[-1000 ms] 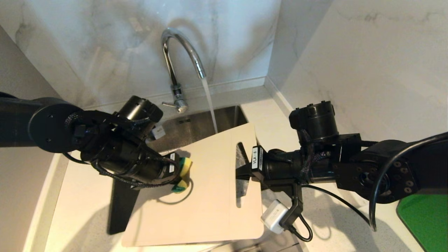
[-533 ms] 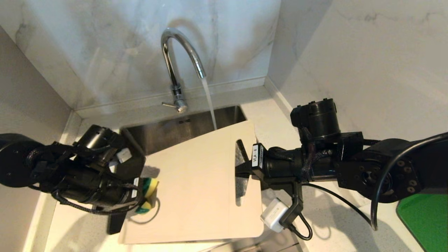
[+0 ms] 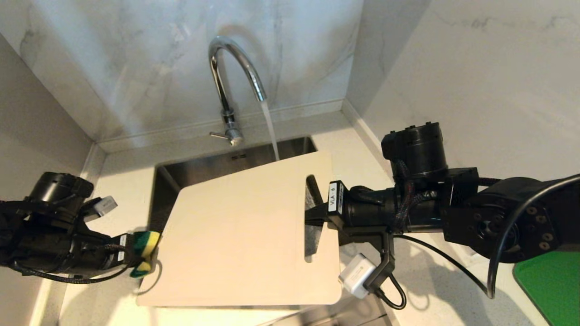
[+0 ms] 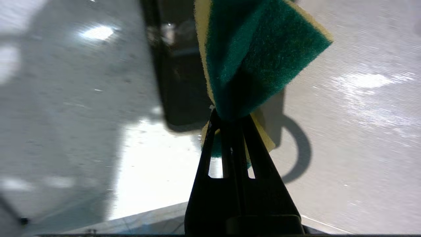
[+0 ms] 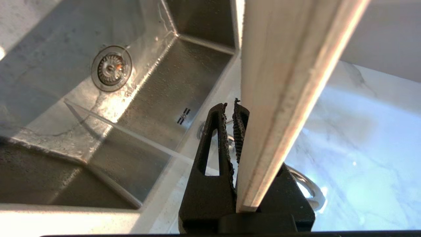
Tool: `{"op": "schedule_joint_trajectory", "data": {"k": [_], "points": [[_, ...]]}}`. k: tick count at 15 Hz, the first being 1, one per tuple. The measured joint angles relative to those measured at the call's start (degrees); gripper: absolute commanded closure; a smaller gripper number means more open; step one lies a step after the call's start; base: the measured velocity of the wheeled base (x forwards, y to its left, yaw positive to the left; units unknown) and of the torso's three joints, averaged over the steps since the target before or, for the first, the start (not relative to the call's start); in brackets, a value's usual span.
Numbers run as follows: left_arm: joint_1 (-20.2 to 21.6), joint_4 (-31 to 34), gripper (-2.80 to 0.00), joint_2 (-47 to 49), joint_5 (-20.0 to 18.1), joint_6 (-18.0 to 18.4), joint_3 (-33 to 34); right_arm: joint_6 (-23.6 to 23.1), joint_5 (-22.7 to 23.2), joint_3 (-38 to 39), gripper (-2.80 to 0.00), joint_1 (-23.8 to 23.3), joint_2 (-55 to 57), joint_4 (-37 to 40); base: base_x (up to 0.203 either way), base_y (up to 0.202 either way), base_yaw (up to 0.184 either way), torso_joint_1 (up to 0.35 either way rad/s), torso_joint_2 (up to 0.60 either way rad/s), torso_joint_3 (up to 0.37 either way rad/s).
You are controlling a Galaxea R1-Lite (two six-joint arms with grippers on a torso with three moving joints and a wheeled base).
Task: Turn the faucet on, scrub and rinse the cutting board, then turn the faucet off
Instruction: Put down the cutting board
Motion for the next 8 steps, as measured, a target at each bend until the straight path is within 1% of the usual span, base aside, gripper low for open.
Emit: {"op": "schedule_joint_trajectory", "data": {"k": [1,3,5,6,8], "points": [[2.5,0.5,0.00,-0.7,0.0,2.7,0.1,0.0,-0.1,0.1,0.00,0.0,-0.3,0.0,0.000,0.000,0.000,0.000,0.00,0.000],[7.1,1.5,0.00,-1.6,0.0,6.4,0.1,0.0,-0.2,0.3,0.00,0.0,-0.8,-0.1,0.000,0.000,0.000,0.000,0.00,0.000],[11.7,3.4,0.00,-2.8,-0.1,11.0,0.5,0.0,-0.7,0.5,0.00,-0.1,-1.1,0.0,0.000,0.000,0.000,0.000,0.00,0.000],[13.2,5.1,0.00,-3.8,-0.3,13.6,1.0,0.0,-0.7,0.6,0.00,-0.1,-1.1,0.0,0.000,0.000,0.000,0.000,0.00,0.000],[14.5,7.4,0.00,-6.0,-0.4,16.6,3.5,0.0,-0.7,0.6,0.00,0.0,-1.3,-0.2,0.000,0.000,0.000,0.000,0.00,0.000]]}}
